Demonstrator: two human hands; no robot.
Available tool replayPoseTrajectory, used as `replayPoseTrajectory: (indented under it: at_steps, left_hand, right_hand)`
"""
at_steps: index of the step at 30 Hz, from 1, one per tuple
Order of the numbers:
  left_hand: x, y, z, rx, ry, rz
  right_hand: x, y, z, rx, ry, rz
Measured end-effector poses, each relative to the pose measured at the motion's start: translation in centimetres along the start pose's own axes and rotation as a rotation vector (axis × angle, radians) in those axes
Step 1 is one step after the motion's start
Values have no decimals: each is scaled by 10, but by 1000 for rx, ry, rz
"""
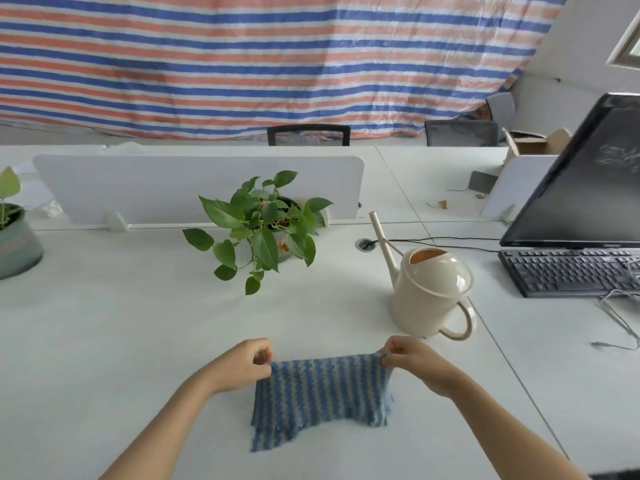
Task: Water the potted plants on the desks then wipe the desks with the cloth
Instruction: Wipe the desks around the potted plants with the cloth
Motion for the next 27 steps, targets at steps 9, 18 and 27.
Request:
replayPoseTrajectory:
  at_steps: [9, 18, 27]
  left_hand:
    - [57, 52, 45, 373, -1, -188]
    - [-33, -14, -2, 7, 127, 152]
    - [-8, -83, -15, -422, 507, 213]
  right_hand:
    - [41, -61, 31, -344, 50, 211]
    - [-6, 27, 9, -163, 187, -342]
    - [-15, 17, -4, 335, 357, -125]
Point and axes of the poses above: each hand's wrist, its own x-axis away from the middle knuckle, its own z-axis out of the back of the hand, y = z × x, the point moved 4 cm from there along -x, towards the middle knuckle, and after that the axes turned 4 degrees about z, right-handed, at the moved point
